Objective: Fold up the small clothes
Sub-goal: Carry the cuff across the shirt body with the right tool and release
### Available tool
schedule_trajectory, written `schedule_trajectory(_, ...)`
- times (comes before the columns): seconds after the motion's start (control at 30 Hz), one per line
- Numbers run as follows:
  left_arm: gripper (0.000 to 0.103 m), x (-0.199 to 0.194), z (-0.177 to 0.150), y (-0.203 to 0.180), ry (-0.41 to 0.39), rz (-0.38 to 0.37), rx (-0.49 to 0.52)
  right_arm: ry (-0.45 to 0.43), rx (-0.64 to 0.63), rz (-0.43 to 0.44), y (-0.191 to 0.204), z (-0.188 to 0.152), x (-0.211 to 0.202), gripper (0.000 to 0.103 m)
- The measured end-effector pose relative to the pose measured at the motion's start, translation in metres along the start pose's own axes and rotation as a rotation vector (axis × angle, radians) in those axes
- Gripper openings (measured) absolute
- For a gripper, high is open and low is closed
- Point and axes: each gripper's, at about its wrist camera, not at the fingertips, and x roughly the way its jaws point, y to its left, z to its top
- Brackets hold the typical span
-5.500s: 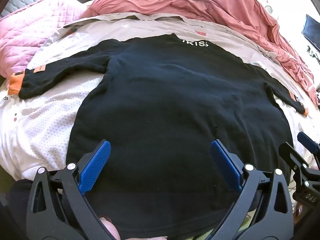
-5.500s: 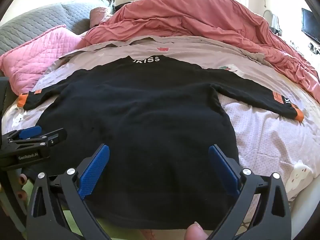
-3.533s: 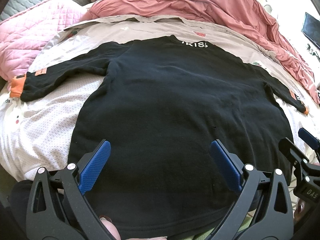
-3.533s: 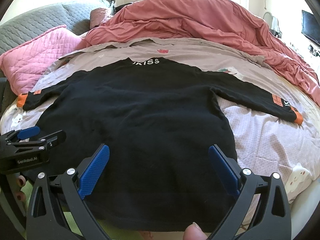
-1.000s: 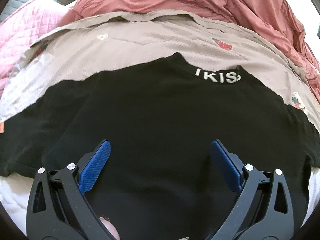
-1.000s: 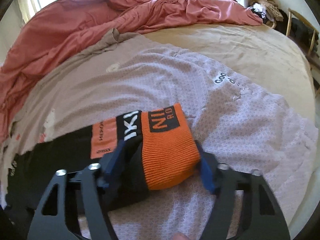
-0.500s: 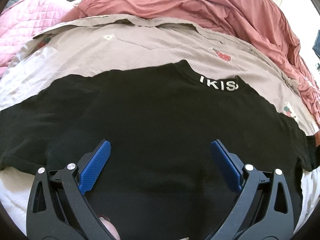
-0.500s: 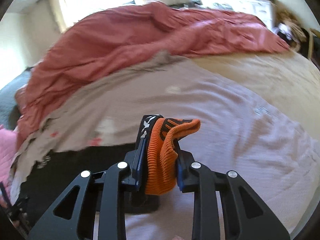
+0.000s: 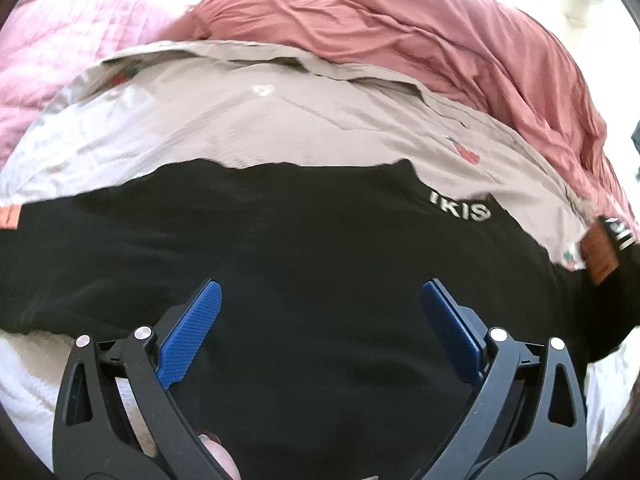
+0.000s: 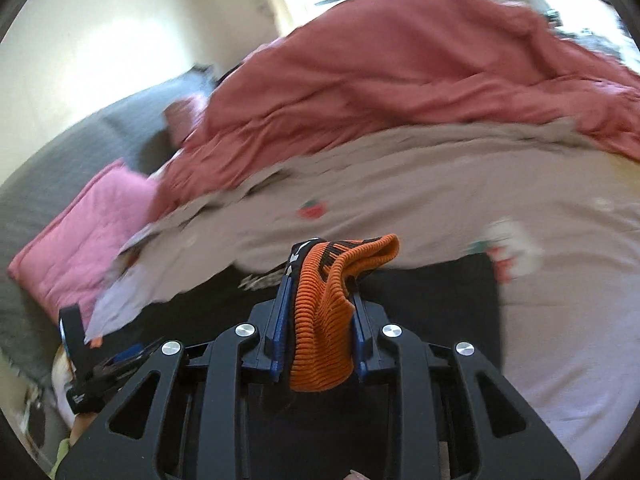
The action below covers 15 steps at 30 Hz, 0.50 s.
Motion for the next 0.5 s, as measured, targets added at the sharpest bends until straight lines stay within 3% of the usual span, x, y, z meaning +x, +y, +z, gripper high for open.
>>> schedule_trajectory(0.27,0.094,-0.004,0.008,0.024,-0.003,-0.017,-0.077,0.093,-0.106,0.024,0.075,-0.028,0.06,0.026)
schedule_trajectory(0.37,0.094,-0.004,0.01,0.031,0.0,-0.027,-0.102,0.127,-0.144,0.049,0.088,-0.038,0.073,0.032)
schedule_trajectory(0.5,0.094,-0.006,0.012,0.043,-0.001,-0.045,-0.147,0.133,-0.188,0.132,0.105,-0.048,0.072,0.051)
